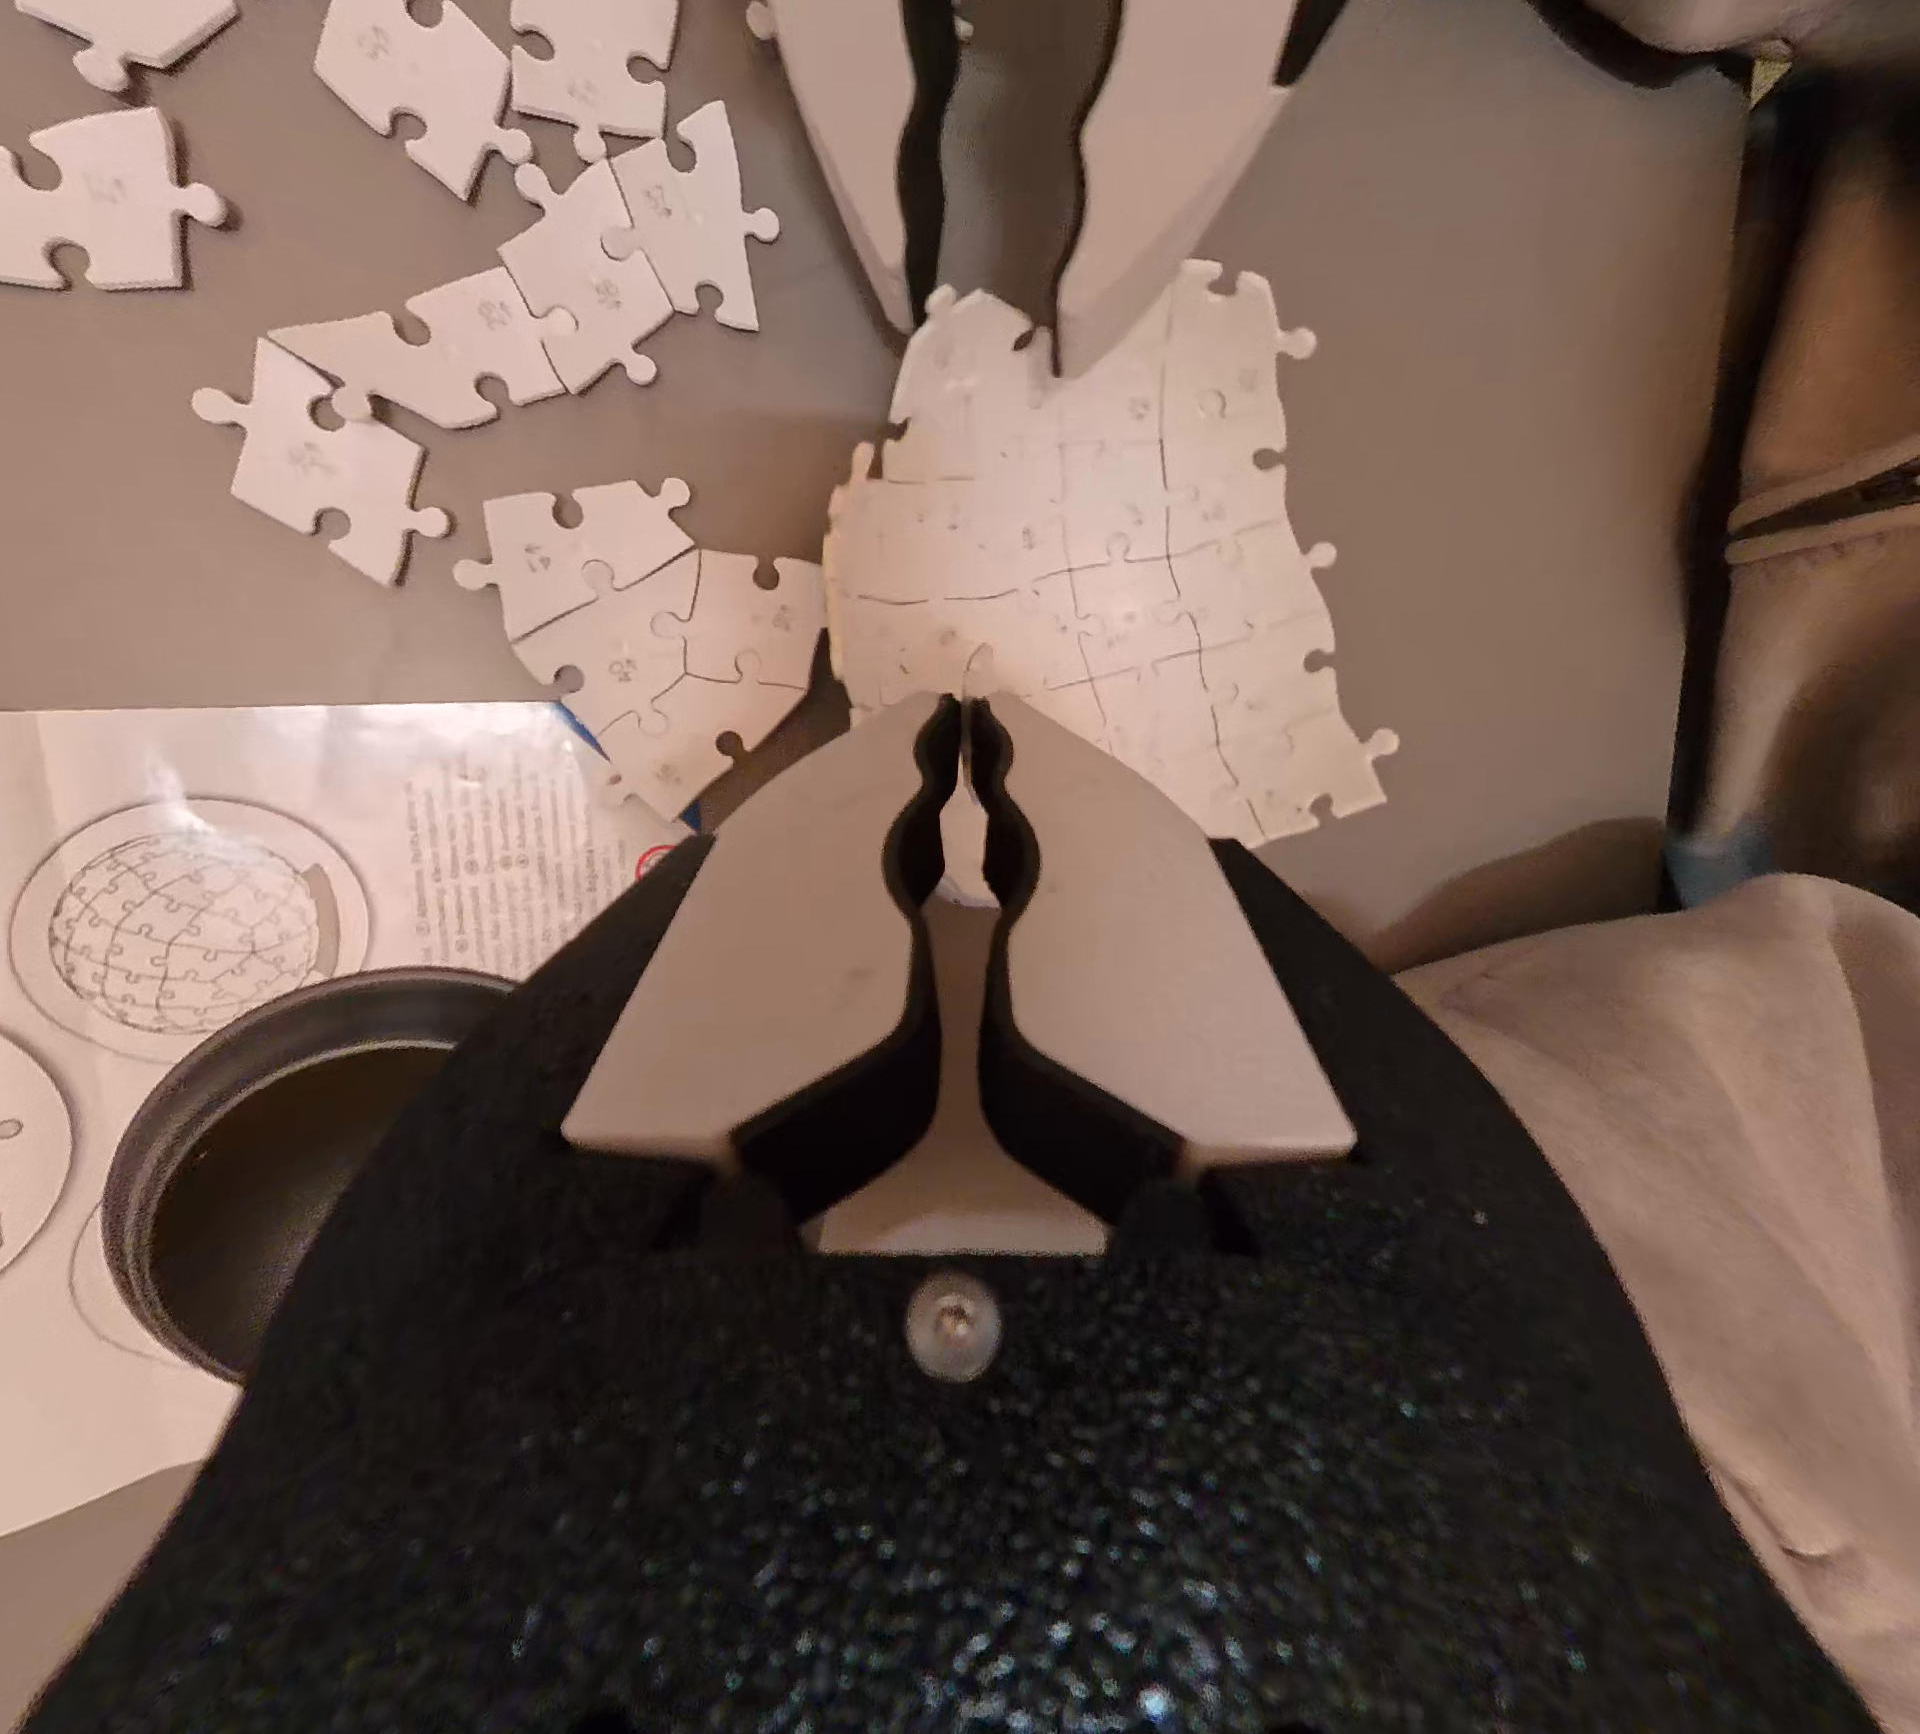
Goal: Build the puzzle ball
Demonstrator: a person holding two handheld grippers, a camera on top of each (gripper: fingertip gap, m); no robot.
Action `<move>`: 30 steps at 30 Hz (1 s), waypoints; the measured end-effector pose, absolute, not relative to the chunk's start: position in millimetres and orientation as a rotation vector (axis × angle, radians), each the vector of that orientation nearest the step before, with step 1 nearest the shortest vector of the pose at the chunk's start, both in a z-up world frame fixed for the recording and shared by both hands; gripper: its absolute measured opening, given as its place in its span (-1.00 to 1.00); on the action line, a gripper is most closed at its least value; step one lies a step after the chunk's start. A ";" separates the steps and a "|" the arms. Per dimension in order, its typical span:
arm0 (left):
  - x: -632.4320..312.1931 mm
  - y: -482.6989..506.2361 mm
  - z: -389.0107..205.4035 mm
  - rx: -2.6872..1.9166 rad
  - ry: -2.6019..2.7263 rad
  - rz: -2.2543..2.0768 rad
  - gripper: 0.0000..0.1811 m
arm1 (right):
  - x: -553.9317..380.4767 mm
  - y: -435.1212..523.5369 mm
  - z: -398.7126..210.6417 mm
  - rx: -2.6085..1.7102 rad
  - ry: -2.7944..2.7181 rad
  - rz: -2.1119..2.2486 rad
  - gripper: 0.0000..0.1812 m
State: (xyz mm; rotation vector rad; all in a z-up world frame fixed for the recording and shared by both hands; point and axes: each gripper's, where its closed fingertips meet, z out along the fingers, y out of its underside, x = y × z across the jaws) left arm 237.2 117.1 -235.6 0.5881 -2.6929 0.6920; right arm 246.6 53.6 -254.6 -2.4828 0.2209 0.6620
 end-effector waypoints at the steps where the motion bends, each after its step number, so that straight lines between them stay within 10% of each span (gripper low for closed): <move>1: 237.0 117.1 -234.6 0.586 -2.697 0.696 -0.98 | 247.5 54.4 -256.1 -2.482 0.224 0.662 -0.71; 30: 276.0 102.1 -242.3 0.604 -2.735 0.927 -0.98 | 263.6 81.3 -256.7 -2.359 0.158 0.619 -0.89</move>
